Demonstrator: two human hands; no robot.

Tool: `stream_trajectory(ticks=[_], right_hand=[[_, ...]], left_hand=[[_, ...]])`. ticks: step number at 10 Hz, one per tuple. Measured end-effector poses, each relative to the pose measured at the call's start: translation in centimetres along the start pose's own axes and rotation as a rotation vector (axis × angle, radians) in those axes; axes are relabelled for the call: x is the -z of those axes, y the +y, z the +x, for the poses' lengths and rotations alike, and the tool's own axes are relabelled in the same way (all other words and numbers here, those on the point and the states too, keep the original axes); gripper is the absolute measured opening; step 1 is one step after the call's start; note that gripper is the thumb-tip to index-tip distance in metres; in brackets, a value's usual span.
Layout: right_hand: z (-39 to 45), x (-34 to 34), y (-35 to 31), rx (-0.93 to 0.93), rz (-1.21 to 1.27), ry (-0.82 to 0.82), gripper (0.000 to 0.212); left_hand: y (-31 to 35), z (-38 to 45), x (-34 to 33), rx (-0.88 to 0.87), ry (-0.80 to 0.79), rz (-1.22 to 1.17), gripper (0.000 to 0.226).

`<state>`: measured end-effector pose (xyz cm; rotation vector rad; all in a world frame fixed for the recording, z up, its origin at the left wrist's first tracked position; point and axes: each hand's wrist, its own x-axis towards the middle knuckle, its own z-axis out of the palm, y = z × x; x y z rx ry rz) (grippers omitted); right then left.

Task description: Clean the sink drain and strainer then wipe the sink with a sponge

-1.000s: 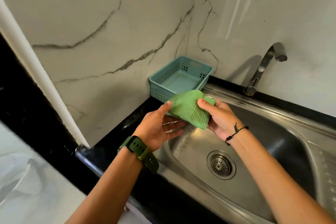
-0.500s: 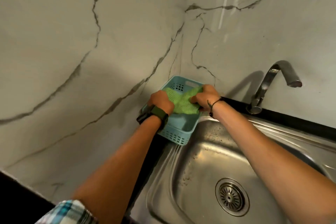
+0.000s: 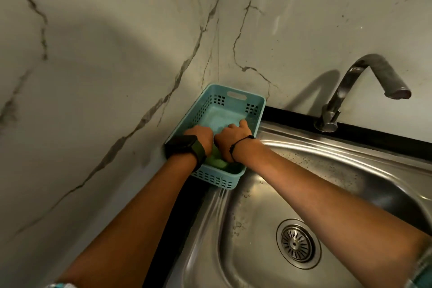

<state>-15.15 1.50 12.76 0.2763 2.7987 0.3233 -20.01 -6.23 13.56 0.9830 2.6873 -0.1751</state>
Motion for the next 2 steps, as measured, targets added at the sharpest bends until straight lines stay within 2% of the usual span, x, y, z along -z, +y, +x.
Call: stream_trajectory(ticks=[1,2], right_hand=[[-0.05,-0.13,0.30,0.005,-0.046,0.018,0.025],[-0.55,0.18,1.07,-0.041,0.118,0.134,0.027]], left_hand=[[-0.04,0.07,-0.32,-0.010,-0.068,0.012,0.025],[-0.34,-0.36,0.42,-0.012,-0.062,-0.055,0.024]])
